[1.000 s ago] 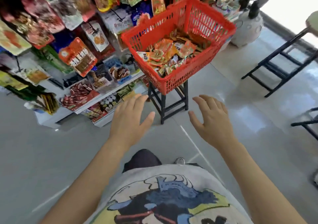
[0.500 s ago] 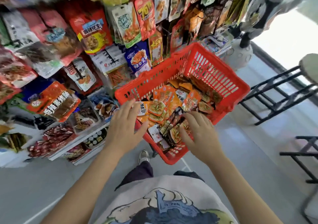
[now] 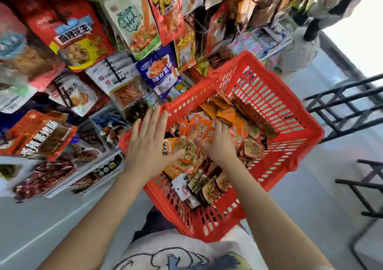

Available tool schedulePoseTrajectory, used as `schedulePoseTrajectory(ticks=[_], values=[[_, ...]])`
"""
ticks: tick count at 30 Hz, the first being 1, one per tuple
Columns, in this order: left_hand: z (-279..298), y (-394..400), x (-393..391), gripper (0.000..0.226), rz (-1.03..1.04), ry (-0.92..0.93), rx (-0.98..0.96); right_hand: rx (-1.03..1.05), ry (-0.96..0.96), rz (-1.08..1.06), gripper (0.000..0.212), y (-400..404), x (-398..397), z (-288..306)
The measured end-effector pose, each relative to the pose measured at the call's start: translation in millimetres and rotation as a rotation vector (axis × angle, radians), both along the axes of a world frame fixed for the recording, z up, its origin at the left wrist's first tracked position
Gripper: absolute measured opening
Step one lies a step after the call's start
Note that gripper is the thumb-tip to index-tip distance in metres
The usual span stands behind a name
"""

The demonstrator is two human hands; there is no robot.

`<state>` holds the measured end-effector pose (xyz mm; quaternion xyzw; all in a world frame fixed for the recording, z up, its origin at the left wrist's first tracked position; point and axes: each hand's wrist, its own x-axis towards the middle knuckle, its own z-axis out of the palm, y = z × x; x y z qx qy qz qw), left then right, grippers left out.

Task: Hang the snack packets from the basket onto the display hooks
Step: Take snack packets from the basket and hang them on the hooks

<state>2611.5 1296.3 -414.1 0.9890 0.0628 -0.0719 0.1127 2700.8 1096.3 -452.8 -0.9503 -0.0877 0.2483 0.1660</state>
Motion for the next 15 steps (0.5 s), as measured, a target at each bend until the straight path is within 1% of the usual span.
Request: schedulePoseTrajectory(ticks=[2, 3, 5, 6, 7, 9, 11, 12, 14, 15], values=[[1, 5, -1, 0.108, -0.020, -0.005, -0.014, -0.077, 0.005, 0.000, 0.112, 14, 6, -12], [2, 8, -2, 0.108, -0.029, -0.002, -0.013, -0.063, 0.019, -0.003, 0.115, 22, 7, -17], [4, 12, -5, 0.108, -0.040, 0.011, 0.011, 0.041, 0.106, -0.064, 0.116, 34, 8, -24], [4, 13, -7, 0.107, -0.043, 0.015, 0.026, 0.097, 0.151, -0.117, 0.112, 38, 8, -25], [4, 13, -8, 0.107, -0.044, 0.018, 0.043, 0.145, 0.181, -0.165, 0.103, 40, 10, -25], [5, 11, -10, 0.106, -0.042, 0.027, 0.069, 0.163, 0.269, -0.205, 0.078, 37, 15, -23], [5, 11, -8, 0.105, -0.043, 0.034, 0.084, 0.210, 0.366, -0.233, 0.062, 29, 18, -20], [6, 11, -8, 0.104, -0.044, 0.039, 0.087, 0.268, 0.415, -0.252, 0.057, 27, 16, -18], [8, 11, -7, 0.102, -0.041, 0.043, 0.092, 0.324, 0.506, -0.234, 0.057, 25, 10, -16], [9, 11, -7, 0.102, -0.046, 0.048, 0.094, 0.340, 0.538, -0.210, 0.046, 24, 6, -15]])
